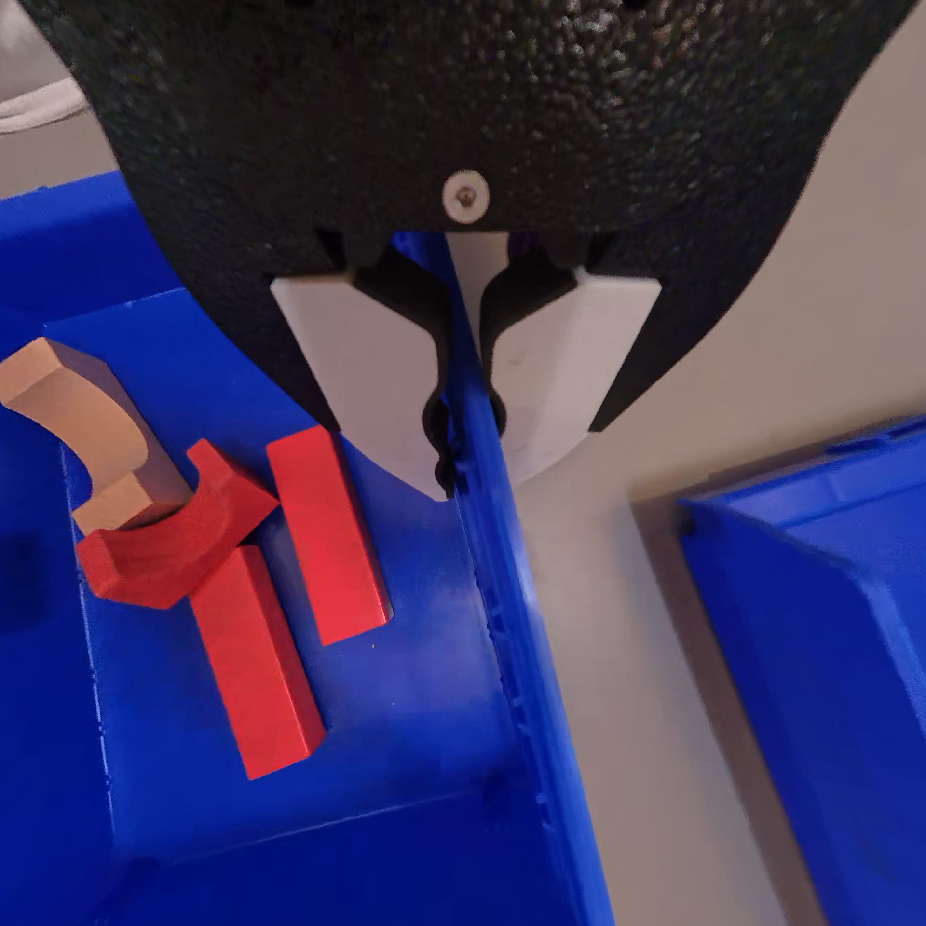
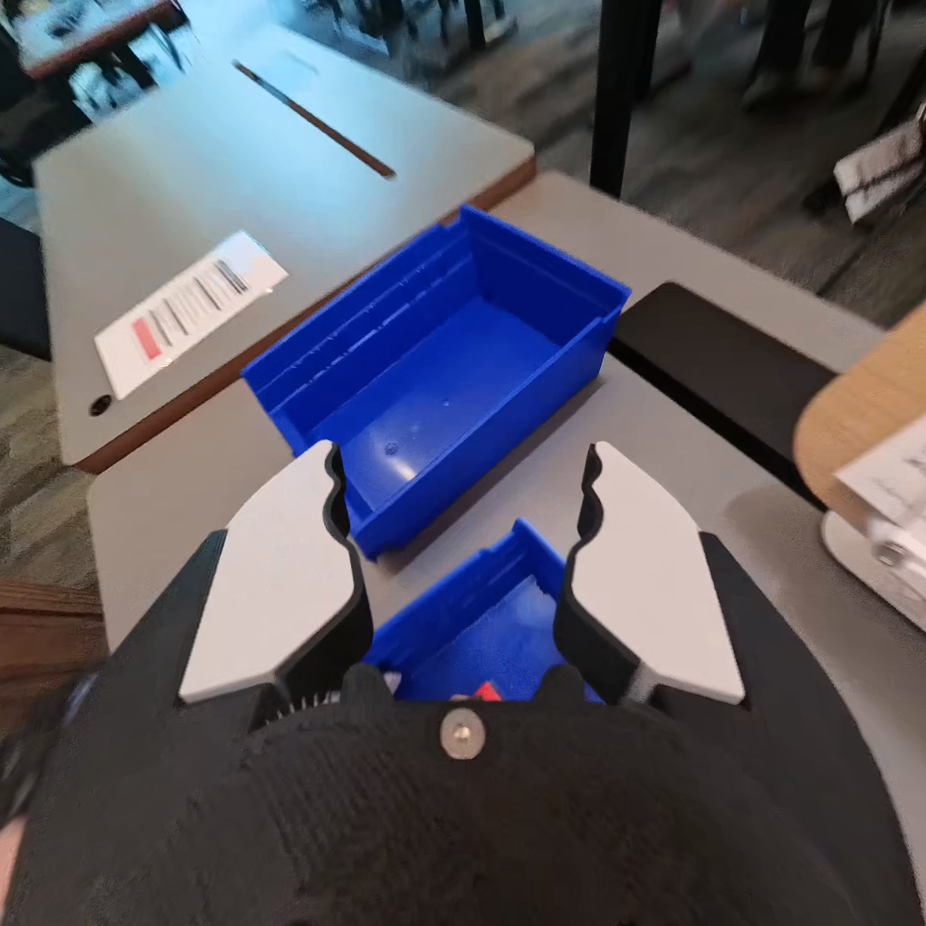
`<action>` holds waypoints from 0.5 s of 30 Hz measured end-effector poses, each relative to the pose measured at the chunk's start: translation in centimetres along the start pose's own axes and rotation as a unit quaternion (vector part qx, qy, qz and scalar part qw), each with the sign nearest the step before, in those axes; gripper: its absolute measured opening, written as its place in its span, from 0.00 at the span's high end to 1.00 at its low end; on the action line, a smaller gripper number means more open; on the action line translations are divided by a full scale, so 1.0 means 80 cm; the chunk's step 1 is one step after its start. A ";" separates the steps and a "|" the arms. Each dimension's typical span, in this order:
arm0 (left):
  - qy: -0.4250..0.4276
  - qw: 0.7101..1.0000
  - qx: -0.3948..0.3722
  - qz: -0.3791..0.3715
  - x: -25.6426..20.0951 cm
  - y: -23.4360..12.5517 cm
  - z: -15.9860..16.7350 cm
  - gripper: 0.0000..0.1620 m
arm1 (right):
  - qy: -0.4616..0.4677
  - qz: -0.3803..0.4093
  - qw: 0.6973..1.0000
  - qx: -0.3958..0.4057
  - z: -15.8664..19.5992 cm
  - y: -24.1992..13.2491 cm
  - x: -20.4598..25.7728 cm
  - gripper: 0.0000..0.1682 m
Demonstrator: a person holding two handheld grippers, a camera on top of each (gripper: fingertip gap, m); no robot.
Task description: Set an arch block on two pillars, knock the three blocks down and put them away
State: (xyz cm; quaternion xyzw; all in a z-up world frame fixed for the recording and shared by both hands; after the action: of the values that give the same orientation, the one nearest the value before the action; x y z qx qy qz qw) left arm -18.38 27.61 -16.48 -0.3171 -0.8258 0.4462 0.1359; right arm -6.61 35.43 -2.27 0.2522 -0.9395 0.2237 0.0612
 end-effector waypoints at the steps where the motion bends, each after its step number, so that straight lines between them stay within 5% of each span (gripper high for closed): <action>1: 0.000 1.000 -0.004 -0.003 0.002 -0.002 0.003 0.95 | 0.011 0.012 1.000 0.025 0.000 0.030 -0.003 0.46; 6: 0.005 1.000 -0.023 -0.017 0.010 -0.010 0.015 0.95 | 0.053 0.065 0.990 0.114 0.016 0.133 -0.021 0.51; 11: 0.009 0.999 -0.033 -0.013 0.013 -0.012 0.020 0.94 | -0.001 0.147 0.974 0.170 0.027 0.184 -0.045 0.52; 15: 0.011 0.999 -0.042 -0.013 0.015 -0.014 0.021 0.94 | 0.013 0.124 0.974 0.190 0.032 0.211 -0.048 0.55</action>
State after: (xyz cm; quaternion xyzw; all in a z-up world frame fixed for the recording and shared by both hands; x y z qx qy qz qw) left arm -20.59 26.83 -16.62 -0.3165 -0.8462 0.4059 0.1375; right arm -11.78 49.05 -12.02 0.1377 -0.9029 0.4072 -0.0037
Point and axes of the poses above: each gripper's, where its closed fingertips meet, y out along the fingers, z out of its underside, x = y × z across the jaws, the point moved 10 cm from there along -y, back along the fingers, and after that the axes turned 8 degrees about -x, right-handed, at the moved point
